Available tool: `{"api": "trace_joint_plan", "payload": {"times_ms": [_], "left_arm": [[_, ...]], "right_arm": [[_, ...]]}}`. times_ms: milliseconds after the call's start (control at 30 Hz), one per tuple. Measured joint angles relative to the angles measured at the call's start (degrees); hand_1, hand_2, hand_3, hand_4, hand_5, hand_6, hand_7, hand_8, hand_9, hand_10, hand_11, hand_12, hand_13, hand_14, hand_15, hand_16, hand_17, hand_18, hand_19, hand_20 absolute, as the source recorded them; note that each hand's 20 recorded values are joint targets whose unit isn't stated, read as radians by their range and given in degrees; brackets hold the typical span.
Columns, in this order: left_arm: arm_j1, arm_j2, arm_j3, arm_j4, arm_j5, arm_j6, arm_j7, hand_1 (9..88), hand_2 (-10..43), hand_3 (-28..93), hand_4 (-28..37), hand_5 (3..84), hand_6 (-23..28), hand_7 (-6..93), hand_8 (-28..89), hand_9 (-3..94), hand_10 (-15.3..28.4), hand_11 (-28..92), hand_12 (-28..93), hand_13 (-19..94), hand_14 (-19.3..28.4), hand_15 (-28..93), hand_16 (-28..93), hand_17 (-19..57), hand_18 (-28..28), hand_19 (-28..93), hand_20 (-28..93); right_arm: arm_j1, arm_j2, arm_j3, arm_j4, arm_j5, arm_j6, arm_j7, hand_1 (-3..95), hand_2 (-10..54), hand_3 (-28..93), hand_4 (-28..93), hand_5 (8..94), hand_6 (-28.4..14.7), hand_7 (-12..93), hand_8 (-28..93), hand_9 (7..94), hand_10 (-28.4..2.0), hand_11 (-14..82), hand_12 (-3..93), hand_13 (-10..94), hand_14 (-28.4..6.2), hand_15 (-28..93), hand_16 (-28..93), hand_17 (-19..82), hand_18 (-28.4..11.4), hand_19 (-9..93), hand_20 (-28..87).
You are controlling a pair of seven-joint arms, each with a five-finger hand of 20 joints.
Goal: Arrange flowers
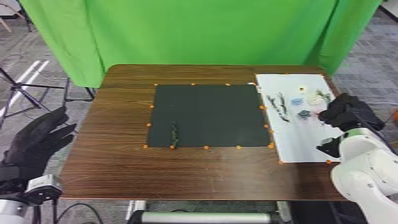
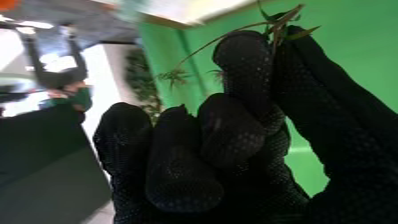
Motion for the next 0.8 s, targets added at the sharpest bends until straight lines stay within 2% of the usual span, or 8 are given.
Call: {"api": "trace_joint_plan", "payload": {"times_ms": [167, 300, 533, 700, 800], "left_arm": [[-0.01, 0.0, 0.0, 0.0, 0.0, 0.0, -0.28, 27.9, -4.2, 71, -24.8, 28.0, 1.6, 23.9, -12, 22.4, 10.1, 22, 17, 20, 13.3, 30, 2, -8.5, 19.4, 42, 9], [-0.03, 0.04, 0.06, 0.01, 0.0, -0.01, -0.49, 27.9, -4.2, 71, -24.9, 27.9, 1.6, 24.1, -12, 22.3, 10.1, 22, 17, 20, 13.2, 30, 2, -8.6, 19.3, 42, 9], [-0.27, 0.06, 0.49, 0.1, 0.01, -0.04, -0.92, 28.1, -4.0, 71, -24.9, 27.8, 1.6, 24.0, -12, 22.2, 10.1, 22, 17, 20, 13.2, 30, 2, -8.6, 19.3, 42, 9], [-0.33, 0.26, 0.75, 0.1, 0.0, -0.02, -0.99, 28.0, -4.2, 71, -24.8, 28.0, 1.6, 24.0, -12, 22.4, 10.0, 22, 17, 20, 13.2, 30, 2, -8.5, 19.4, 42, 9], [-0.33, 0.32, 0.78, 0.1, 0.0, -0.01, -1.01, 28.0, -4.2, 71, -24.9, 28.0, 1.6, 24.0, -12, 22.4, 10.1, 22, 17, 20, 13.2, 30, 2, -8.5, 19.4, 42, 9]], "right_arm": [[7.86, -1.85, -6.95, -0.87, 0.09, -1.45, -2.27, 40.2, -9.5, 84, -14, 79.8, 0.7, 52, 21, 84.7, -9.1, 66.2, 49.7, 81, -9.0, 86, 39, 45, -22.8, 93, 69], [13.72, -6.03, -14.03, -0.05, -0.04, -3.35, -5.36, 40.0, -9.5, 84, -14, 80.1, 0.9, 52, 21, 85.0, -8.8, 66.3, 49.8, 81, -8.9, 86, 39, 46, -22.9, 93, 70], [21.24, -15.94, -26.79, 6.83, -2.54, -6.98, -7.68, 40.1, -9.5, 84, -14, 80.1, 1.0, 52, 21, 85.1, -8.6, 66.2, 50.1, 81, -8.7, 86, 39, 46, -22.9, 93, 70], [23.2, -22.4, -30.98, 11.36, -3.6, -13.35, -7.39, 40.2, -9.5, 84, -14, 80.2, 1.1, 52, 21, 85.2, -8.7, 66.0, 50.1, 81, -8.5, 86, 39, 46, -22.9, 93, 70], [23.46, -25.21, -32.21, 13.2, -3.97, -14.91, -7.18, 40.2, -9.5, 83, -14, 80.3, 1.1, 52, 21, 85.2, -8.7, 66.0, 50.0, 81, -8.5, 86, 39, 46, -23.0, 93, 70]]}}
